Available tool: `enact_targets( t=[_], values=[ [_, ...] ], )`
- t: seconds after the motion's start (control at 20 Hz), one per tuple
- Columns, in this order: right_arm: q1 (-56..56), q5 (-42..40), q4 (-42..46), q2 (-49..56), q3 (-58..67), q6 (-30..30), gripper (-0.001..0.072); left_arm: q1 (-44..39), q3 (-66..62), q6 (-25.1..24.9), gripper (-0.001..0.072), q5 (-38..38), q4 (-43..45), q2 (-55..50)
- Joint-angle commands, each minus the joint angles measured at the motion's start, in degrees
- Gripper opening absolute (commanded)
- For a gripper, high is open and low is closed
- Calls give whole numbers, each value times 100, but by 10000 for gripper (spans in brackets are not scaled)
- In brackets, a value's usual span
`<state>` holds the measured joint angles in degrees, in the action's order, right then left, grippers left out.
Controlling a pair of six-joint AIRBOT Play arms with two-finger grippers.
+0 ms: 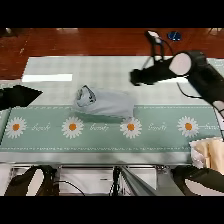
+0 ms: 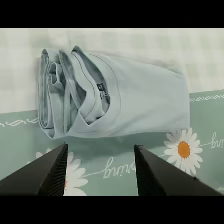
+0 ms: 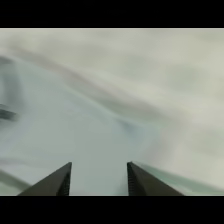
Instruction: Fold the shirts.
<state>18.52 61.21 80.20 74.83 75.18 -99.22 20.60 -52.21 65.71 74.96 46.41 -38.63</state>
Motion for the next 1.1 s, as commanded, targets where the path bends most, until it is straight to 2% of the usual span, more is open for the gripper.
enact_targets(
  t=[0.0, 0.1, 0.15, 0.2, 0.4, 0.75, 0.85, 0.9, 0.95, 1.0, 1.05],
  values=[
    [-1305, 632, -286, -107, -769, -63, 504, -4, 90, -120, 515, -280, 42, -267],
    [-1659, -245, -2041, 66, -1419, 424, 540, -4, 90, -118, 515, -275, 195, -531],
    [-1674, -546, -2531, 177, -1631, 643, 544, -4, 90, -118, 515, -273, 345, -667],
    [-1639, -745, -2802, 326, -1773, 776, 566, -4, 90, -116, 515, -271, 474, -785],
    [-1276, -813, -3346, 1071, -1827, 1309, 579, -4, 90, -114, 515, -275, 678, -1200],
    [-654, -990, -4640, 1860, -1827, 1910, 558, -4, 90, -98, 514, -229, 673, -1399],
    [-393, -973, -4874, 1961, -1827, 2002, 454, -4, 87, -96, 514, -214, 673, -1397],
    [-306, -992, -4924, 1969, -1825, 2024, 317, -4, 87, -96, 514, -166, 673, -1397],
    [-299, -931, -5093, 1963, -1812, 2129, 85, -4, 87, -98, 514, -74, 673, -1397],
    [-378, -737, -5333, 1910, -1792, 2227, 28, -4, 85, -98, 514, 22, 673, -1397],
    [-492, -527, -5558, 1759, -1790, 2518, 27, -4, 83, -98, 514, 116, 673, -1397]
  ],
)
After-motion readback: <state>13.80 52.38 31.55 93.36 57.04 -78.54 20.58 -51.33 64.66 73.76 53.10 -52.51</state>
